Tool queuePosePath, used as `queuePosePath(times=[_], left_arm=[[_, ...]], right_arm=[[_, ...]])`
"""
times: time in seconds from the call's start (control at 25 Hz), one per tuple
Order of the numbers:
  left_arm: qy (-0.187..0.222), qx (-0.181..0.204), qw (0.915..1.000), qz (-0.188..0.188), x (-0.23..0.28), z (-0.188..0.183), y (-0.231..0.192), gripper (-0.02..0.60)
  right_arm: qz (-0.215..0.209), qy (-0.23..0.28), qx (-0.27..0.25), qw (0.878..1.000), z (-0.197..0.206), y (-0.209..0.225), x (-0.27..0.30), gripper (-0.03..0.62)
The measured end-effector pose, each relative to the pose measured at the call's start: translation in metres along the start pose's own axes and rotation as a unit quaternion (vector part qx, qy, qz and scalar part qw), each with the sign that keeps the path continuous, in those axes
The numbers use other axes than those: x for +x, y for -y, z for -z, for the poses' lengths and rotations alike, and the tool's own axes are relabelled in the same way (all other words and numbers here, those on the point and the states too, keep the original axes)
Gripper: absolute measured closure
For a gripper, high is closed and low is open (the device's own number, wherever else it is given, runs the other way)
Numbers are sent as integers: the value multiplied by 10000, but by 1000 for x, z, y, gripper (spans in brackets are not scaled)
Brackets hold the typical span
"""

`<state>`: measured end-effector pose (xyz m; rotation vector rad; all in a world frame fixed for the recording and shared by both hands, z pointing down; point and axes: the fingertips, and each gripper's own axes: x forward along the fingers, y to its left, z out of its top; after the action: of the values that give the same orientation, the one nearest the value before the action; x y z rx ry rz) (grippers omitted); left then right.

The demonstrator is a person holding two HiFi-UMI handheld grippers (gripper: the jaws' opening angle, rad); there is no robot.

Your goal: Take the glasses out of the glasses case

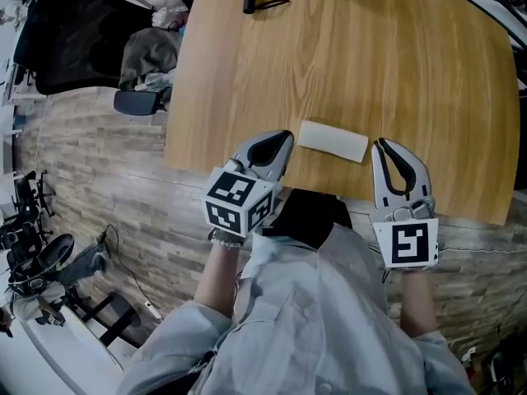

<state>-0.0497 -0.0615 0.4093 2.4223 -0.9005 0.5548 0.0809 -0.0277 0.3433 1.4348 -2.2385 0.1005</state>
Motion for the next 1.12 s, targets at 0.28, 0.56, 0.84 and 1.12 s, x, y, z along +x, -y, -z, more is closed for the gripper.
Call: queuePosePath(times=[0.28, 0.56, 0.84, 1.12], left_arm=[[-748, -208, 9967, 246, 25, 51, -9, 577], [-1272, -517, 9900, 329, 40, 91, -17, 577], [-1527, -612, 9859, 301, 49, 113, -20, 577], [-1587, -713, 9844, 252, 55, 121, -25, 577]], right_arm=[[-105, -544, -83, 9984, 30, -12, 20, 567], [-673, -1227, -1002, 9851, 65, -35, 39, 469], [-1205, -1890, -1938, 9551, 110, -59, 54, 401], [-1317, -2241, -2674, 9279, 136, -62, 65, 375]])
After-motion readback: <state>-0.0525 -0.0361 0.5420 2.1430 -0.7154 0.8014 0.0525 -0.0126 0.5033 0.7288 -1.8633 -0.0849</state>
